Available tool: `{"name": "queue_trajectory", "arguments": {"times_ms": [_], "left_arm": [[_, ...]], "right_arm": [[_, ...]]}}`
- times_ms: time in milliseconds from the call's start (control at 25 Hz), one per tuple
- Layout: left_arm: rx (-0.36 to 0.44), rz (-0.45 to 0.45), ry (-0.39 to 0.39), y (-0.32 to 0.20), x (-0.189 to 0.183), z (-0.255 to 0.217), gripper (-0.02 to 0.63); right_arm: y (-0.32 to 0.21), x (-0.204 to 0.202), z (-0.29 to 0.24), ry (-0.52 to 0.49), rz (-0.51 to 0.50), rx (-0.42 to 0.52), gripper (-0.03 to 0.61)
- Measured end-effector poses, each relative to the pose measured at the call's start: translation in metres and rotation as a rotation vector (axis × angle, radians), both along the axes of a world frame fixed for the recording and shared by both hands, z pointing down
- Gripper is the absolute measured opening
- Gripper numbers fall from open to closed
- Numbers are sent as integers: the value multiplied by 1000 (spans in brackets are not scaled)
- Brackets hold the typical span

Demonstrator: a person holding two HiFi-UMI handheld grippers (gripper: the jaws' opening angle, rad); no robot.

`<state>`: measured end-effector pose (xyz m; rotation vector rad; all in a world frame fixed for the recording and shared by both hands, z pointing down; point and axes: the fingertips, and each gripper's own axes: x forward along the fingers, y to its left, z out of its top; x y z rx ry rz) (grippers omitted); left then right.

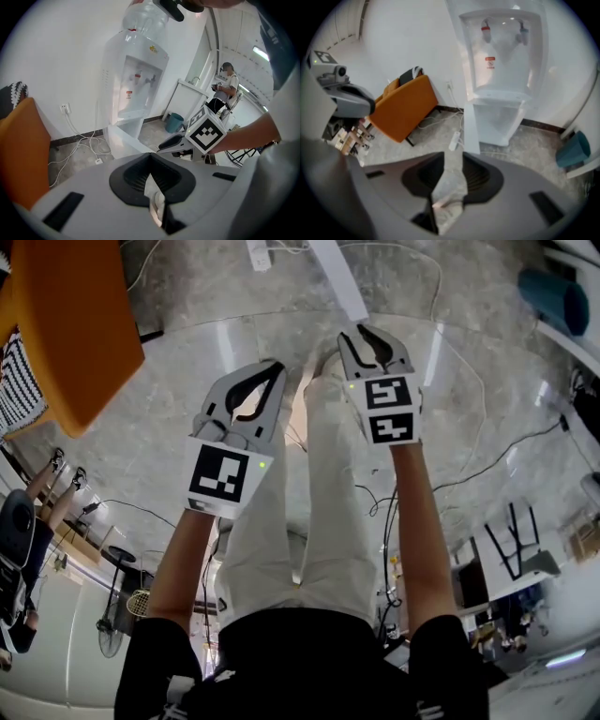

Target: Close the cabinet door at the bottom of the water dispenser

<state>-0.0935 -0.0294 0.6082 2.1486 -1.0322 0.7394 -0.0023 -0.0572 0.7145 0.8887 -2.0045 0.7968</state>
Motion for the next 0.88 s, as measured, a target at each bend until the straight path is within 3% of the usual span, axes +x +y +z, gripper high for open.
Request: {"name": "queue_trajectory", "arguments": {"times_ms": [160,880], "left_arm": [[-9,9,-9,4,0,7,11],[-51,24,-20,19,1,39,11]], "right_arm": [[-1,-3,20,-9,37,-49,147],[13,1,80,105,-39,-92,172]]}}
